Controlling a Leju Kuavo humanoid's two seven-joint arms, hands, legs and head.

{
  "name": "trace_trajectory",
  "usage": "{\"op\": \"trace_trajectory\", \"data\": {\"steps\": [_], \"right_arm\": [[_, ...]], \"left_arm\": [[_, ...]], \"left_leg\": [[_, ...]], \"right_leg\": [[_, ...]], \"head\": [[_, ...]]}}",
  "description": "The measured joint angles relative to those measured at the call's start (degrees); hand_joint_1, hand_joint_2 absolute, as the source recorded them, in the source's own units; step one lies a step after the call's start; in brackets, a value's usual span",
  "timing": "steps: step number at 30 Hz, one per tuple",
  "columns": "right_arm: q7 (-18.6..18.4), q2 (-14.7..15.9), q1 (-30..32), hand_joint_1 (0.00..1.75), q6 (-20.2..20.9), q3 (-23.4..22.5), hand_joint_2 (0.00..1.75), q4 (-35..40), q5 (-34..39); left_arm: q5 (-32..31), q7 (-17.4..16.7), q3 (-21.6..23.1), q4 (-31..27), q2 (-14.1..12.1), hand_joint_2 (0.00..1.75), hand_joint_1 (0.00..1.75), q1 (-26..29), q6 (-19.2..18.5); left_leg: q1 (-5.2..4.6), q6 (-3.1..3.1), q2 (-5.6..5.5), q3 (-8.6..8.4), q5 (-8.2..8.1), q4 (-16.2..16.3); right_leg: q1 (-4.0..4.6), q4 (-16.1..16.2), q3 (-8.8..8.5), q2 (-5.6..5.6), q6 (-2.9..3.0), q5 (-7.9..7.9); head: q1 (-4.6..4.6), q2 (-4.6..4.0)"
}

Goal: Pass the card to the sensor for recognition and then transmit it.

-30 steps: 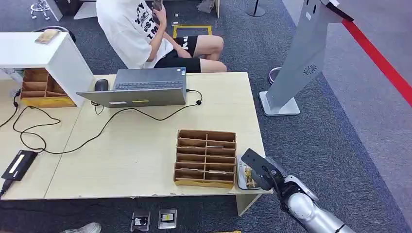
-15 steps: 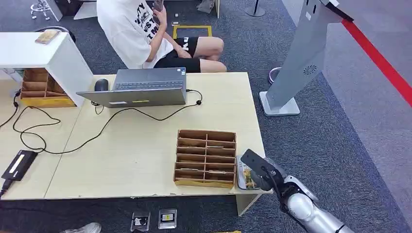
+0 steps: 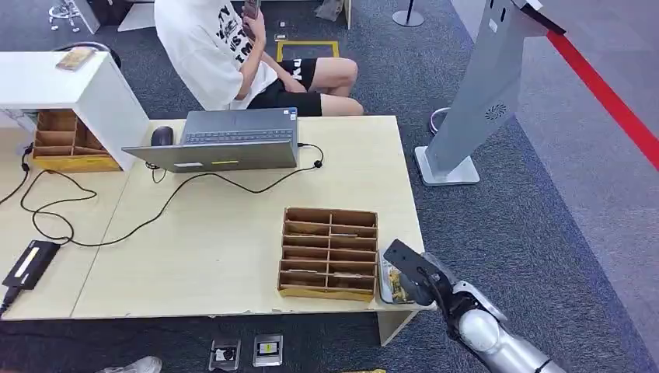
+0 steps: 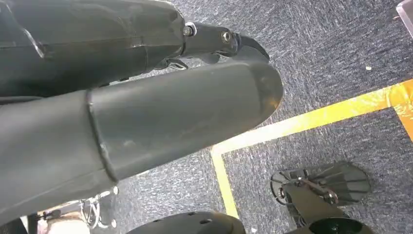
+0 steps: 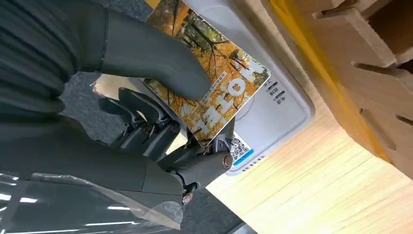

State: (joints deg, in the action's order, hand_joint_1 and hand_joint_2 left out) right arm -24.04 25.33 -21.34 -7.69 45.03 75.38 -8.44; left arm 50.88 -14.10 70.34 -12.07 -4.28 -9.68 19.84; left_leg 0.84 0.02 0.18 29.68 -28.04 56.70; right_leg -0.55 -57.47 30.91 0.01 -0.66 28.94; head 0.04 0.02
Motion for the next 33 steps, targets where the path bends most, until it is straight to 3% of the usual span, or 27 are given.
{"op": "trace_trajectory", "data": {"steps": [33], "right_arm": [[0.50, -0.26, 1.04, 1.75, -0.22, -0.83, 1.75, 0.00, 0.02]], "left_arm": [[-1.22, -0.09, 0.00, 0.00, 0.02, 0.00, 0.00, -0.16, -0.44]], "left_leg": [[0.00, 0.00, 0.03, -0.02, 0.00, 0.00]], "right_leg": [[0.00, 0.00, 0.01, 0.03, 0.00, 0.00]], "head": [[0.00, 0.00]]}}
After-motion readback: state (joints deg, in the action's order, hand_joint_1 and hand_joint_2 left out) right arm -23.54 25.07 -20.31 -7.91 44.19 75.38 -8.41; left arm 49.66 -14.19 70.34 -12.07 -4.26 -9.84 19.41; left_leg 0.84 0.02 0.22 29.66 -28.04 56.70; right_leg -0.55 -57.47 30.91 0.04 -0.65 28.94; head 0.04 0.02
